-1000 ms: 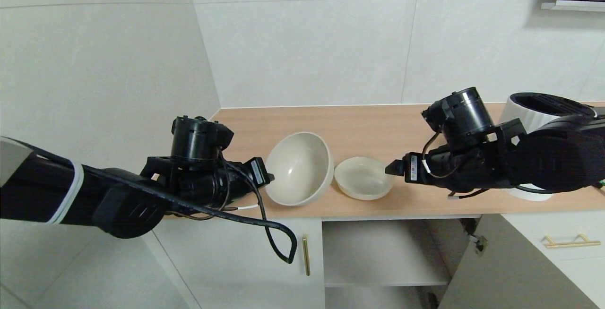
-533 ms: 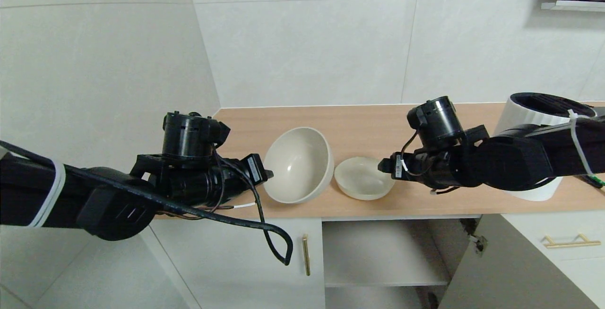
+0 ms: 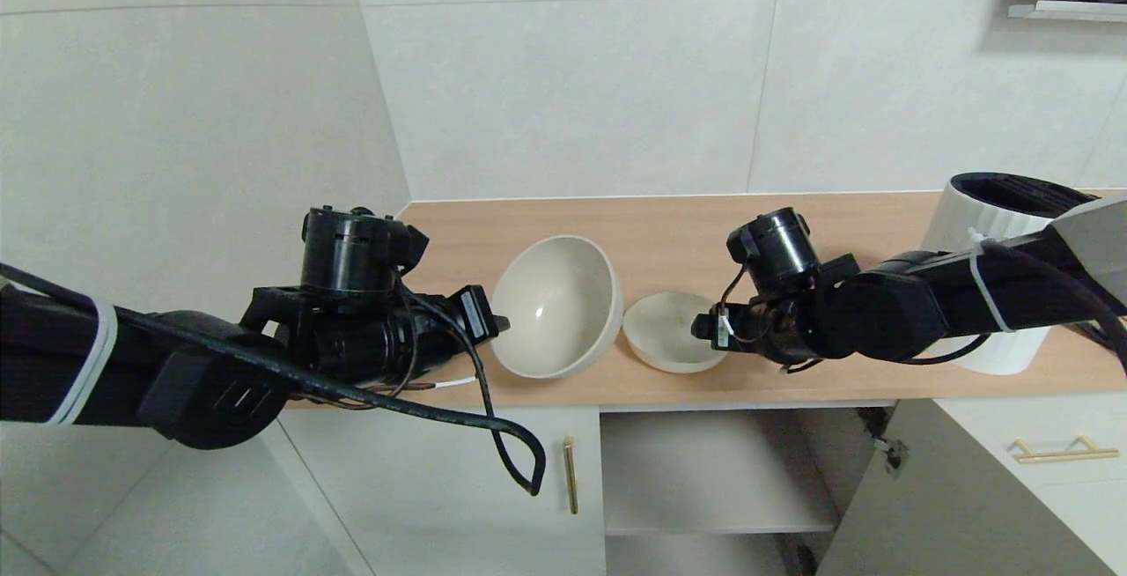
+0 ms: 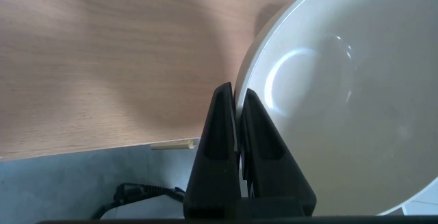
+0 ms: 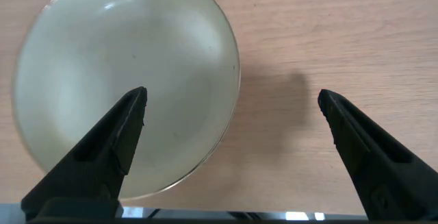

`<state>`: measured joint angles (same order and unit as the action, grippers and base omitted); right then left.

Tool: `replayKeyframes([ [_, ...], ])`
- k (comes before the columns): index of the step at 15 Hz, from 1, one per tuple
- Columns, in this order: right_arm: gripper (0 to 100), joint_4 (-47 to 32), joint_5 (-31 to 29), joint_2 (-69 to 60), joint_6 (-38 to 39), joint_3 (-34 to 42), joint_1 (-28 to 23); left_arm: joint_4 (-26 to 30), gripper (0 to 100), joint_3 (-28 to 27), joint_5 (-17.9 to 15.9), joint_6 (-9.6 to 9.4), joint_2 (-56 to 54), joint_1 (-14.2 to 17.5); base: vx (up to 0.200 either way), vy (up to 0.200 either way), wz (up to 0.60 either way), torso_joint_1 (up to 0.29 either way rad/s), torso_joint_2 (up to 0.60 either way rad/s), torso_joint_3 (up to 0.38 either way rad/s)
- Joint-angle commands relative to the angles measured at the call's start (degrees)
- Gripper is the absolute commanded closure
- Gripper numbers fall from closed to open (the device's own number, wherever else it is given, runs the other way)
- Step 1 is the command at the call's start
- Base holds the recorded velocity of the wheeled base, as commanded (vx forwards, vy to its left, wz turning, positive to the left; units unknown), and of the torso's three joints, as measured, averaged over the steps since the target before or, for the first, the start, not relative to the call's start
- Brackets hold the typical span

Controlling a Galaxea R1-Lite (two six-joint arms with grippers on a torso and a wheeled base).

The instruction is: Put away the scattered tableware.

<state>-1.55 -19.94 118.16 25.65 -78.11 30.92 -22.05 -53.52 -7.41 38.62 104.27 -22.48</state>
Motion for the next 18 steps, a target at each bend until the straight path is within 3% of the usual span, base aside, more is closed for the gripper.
replayKeyframes([
  [1,0,-0.03,-0.01,0.75,0.02,-0.03,0.02,-0.01,100,0.08,0.03,0.05,-0.03,-0.02,0.0,0.0,0.0,0.0,0.0,0.0],
  [5,0,-0.03,-0.01,0.75,-0.6,0.23,-0.07,-0.01,100,0.08,-0.06,-0.04,0.06,-0.02,0.0,0.0,0.0,0.0,0.0,0.0],
  [6,100,-0.03,-0.01,0.75,-0.6,0.23,-0.07,-0.01,100,0.08,-0.06,-0.04,0.06,-0.02,0.0,0.0,0.0,0.0,0.0,0.0],
  [14,100,-0.3,0.08,-1.18,-0.42,1.64,-0.07,0.08,100,0.25,0.03,-0.04,0.06,-0.02,0.0,0.0,0.0,0.0,0.0,0.0],
  [18,100,-0.39,0.7,-9.53,-0.69,7.88,-0.07,-0.1,100,5.35,0.12,-0.39,-2.14,-0.72,0.0,0.0,0.0,0.0,0.0,0.0],
])
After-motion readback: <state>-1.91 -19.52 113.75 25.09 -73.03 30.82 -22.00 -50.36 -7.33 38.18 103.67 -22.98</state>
